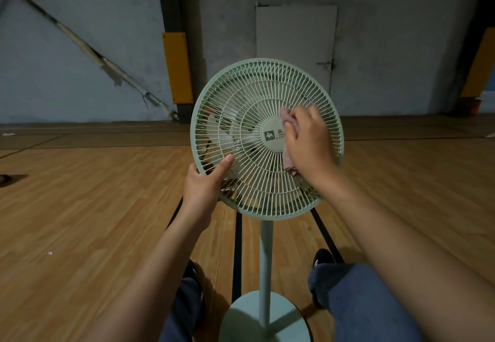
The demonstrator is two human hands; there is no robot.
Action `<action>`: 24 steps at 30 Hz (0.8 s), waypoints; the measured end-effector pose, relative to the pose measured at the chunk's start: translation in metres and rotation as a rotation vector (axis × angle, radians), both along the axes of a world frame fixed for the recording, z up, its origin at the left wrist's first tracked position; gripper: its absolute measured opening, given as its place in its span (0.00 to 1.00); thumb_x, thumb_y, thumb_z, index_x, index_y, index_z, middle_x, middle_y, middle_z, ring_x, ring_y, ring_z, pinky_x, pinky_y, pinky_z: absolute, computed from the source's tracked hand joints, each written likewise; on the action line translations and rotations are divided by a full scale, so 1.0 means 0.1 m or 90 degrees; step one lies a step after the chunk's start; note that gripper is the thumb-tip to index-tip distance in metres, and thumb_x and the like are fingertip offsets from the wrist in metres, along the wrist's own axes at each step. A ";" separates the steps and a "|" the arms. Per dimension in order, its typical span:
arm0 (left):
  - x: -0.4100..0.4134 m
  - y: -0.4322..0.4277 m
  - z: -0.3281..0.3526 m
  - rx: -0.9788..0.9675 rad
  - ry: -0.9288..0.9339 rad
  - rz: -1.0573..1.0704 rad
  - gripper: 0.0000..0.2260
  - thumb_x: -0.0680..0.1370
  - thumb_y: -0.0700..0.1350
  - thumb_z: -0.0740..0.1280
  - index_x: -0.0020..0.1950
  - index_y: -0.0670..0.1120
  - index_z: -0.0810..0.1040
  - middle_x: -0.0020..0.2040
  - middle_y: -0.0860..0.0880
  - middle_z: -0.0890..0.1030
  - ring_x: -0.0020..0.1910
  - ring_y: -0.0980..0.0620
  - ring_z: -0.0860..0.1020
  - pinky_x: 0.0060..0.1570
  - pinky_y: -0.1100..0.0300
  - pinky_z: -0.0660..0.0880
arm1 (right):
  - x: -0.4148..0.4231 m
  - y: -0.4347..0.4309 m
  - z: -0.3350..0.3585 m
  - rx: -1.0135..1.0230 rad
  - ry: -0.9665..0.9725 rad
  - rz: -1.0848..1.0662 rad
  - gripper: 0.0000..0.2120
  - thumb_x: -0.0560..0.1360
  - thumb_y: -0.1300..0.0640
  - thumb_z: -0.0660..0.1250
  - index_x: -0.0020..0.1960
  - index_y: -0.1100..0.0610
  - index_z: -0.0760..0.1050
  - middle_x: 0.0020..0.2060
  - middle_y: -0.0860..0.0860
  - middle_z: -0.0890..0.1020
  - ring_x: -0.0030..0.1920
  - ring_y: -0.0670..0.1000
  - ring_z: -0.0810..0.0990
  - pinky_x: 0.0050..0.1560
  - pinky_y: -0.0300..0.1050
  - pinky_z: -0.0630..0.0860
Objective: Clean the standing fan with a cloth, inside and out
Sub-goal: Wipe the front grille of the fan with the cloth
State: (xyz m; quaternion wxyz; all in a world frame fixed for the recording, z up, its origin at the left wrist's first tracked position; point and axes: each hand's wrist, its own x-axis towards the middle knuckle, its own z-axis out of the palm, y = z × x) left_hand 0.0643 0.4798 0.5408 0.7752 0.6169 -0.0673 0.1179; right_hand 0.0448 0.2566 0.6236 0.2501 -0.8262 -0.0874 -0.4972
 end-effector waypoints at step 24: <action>0.02 0.02 -0.01 0.010 -0.001 -0.022 0.31 0.72 0.60 0.81 0.69 0.49 0.77 0.57 0.48 0.89 0.52 0.45 0.90 0.45 0.51 0.87 | -0.11 -0.07 -0.15 0.040 0.026 -0.022 0.06 0.85 0.60 0.65 0.59 0.61 0.77 0.56 0.53 0.76 0.49 0.49 0.78 0.49 0.41 0.77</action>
